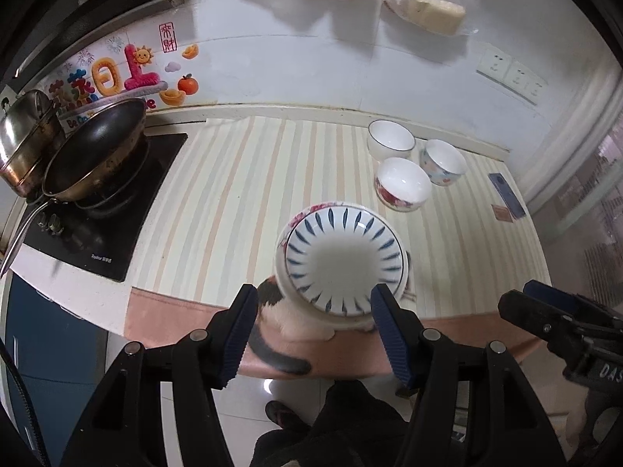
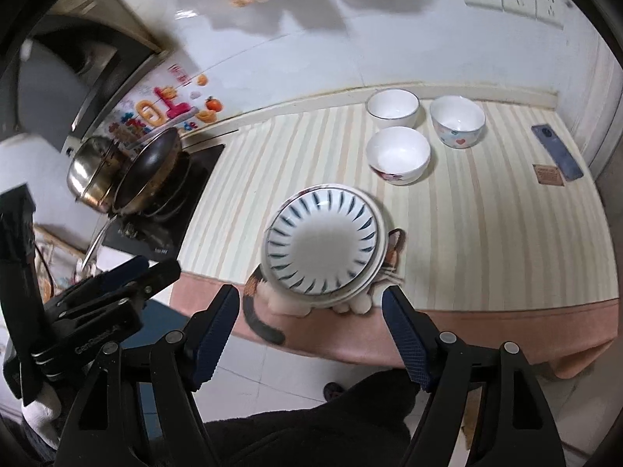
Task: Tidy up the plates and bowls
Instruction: 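Open both grippers and pull them back from the plate stack, then reach both grippers to the plain white bowl rim and close them, then carry the white bowl with both grippers and lower it into the dotted bowl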
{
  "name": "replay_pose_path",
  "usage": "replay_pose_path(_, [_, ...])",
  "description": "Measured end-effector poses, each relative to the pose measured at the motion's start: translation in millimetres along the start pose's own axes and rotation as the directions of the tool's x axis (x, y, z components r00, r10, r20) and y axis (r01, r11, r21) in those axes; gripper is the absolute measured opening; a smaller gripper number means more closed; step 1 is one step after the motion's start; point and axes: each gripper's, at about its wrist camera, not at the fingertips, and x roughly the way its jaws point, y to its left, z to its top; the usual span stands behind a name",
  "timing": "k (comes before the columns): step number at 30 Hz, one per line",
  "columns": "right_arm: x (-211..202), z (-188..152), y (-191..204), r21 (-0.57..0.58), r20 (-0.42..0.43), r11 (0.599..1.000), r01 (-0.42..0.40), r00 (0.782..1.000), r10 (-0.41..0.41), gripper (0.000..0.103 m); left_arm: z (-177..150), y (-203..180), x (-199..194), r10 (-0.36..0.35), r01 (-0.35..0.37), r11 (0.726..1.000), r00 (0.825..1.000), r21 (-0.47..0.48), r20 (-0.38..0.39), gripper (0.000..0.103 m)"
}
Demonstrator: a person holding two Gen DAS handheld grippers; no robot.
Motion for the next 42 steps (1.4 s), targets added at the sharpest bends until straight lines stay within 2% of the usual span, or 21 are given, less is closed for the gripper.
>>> replay_pose_path(3, [20, 31, -38, 0.042, -0.013, 0.999, -0.021, 1.0, 0.021, 0.078, 23, -14, 25, 0.01, -0.01, 1.0, 1.0, -0.016, 0.002, 0.058])
replay_pose_path(6, [43, 61, -75, 0.075, -0.029, 0.997, -0.007, 1.0, 0.009, 0.078, 48, -30, 58, 0.027, -0.027, 0.999, 1.0, -0.024, -0.012, 0.058])
replay_pose_path(14, [134, 143, -173, 0.153, -0.122, 0.987, -0.041, 0.991, 0.06, 0.077, 117, -69, 180, -0.009, 0.0, 0.997, 0.992, -0.071, -0.123, 0.058])
replay_pose_path(19, [191, 179, -204, 0.169, -0.168, 0.984, -0.062, 0.982, 0.09, 0.067, 140, -80, 254, -0.062, 0.035, 0.993, 0.969, -0.113, -0.24, 0.057])
replay_pose_path(21, [211, 186, -210, 0.171, -0.178, 0.984, -0.056, 0.98, 0.087, 0.057, 143, -82, 278, -0.087, 0.054, 0.991, 0.956, -0.123, -0.28, 0.056])
replay_pose_path(22, [222, 189, -213, 0.174, -0.189, 0.983, -0.059, 0.978, 0.092, 0.053, 144, -85, 287, -0.1, 0.065, 0.99, 0.951, -0.126, -0.294, 0.05])
replay_pose_path(24, [241, 191, -218, 0.197, -0.204, 0.978, -0.068, 0.973, 0.109, 0.034, 146, -86, 303, -0.127, 0.088, 0.987, 0.939, -0.132, -0.321, 0.026])
replay_pose_path(25, [254, 192, -221, 0.209, -0.218, 0.975, -0.074, 0.968, 0.121, 0.027, 146, -87, 310, -0.133, 0.092, 0.987, 0.932, -0.135, -0.337, 0.012])
replay_pose_path(26, [261, 191, -220, 0.215, -0.225, 0.974, -0.074, 0.967, 0.123, 0.018, 147, -87, 313, -0.134, 0.092, 0.986, 0.93, -0.136, -0.342, 0.011])
replay_pose_path(27, [266, 191, -221, 0.216, -0.226, 0.973, -0.075, 0.966, 0.125, 0.016, 147, -88, 313, -0.129, 0.09, 0.987, 0.934, -0.132, -0.333, 0.011])
replay_pose_path(34, [269, 189, -213, 0.183, -0.208, 0.982, -0.052, 0.974, 0.09, 0.016, 143, -98, 298, -0.086, 0.068, 0.995, 0.951, -0.069, -0.297, 0.011])
replay_pose_path(42, [238, 180, -206, 0.153, -0.183, 0.987, -0.04, 0.981, 0.068, 0.016, 138, -110, 268, -0.113, 0.105, 0.993, 0.957, -0.046, -0.266, 0.011])
